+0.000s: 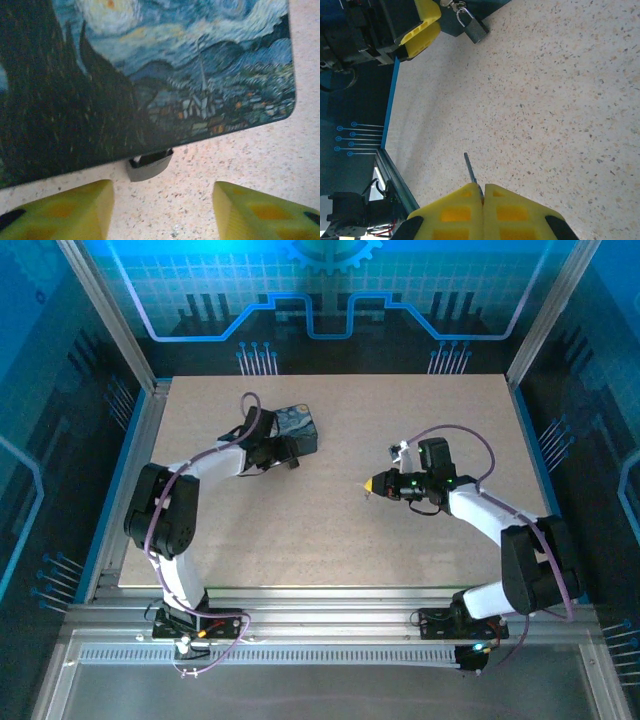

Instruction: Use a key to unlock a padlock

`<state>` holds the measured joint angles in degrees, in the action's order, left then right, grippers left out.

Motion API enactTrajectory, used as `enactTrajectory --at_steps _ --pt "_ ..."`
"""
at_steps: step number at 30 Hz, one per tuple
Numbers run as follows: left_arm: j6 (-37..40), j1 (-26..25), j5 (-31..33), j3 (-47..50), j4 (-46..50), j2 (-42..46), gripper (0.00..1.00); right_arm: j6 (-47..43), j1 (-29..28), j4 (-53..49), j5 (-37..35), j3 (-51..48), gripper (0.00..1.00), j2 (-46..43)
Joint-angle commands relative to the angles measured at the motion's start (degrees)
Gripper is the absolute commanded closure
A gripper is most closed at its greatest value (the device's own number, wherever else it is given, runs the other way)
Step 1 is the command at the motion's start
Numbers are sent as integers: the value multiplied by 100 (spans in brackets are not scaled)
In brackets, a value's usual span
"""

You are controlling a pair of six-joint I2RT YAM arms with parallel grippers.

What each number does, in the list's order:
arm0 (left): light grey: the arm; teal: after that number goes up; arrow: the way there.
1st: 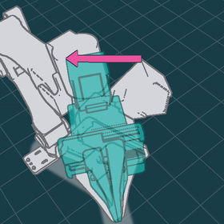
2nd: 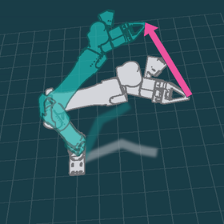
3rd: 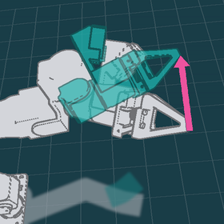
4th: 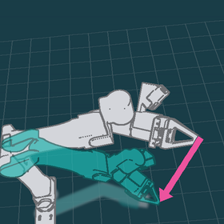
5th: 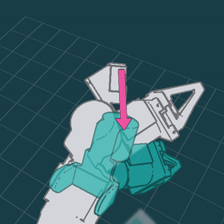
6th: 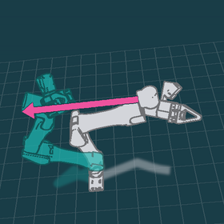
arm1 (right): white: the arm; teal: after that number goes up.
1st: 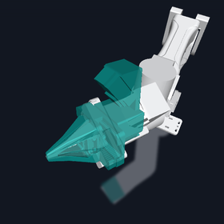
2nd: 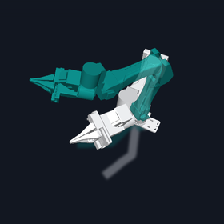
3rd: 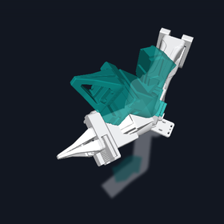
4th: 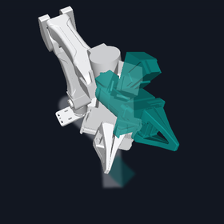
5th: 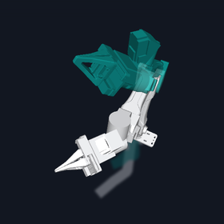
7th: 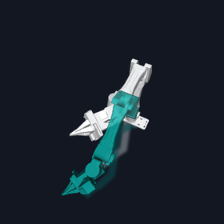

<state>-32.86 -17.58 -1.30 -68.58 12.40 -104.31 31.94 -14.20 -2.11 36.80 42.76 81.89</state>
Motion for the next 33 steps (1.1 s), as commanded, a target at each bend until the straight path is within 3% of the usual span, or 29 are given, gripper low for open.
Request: enactTrajectory --at_steps 1,19,33 --pt "-19 -336 728 -196 415 -136 42 4 -30 47 4 127 100 55" --pt "-161 -545 1472 -744 267 -1018 40 56 -137 245 99 118 100 96" --pt "-103 -623 1534 -1203 1192 -1003 44 4 -275 220 179 188 100 42"
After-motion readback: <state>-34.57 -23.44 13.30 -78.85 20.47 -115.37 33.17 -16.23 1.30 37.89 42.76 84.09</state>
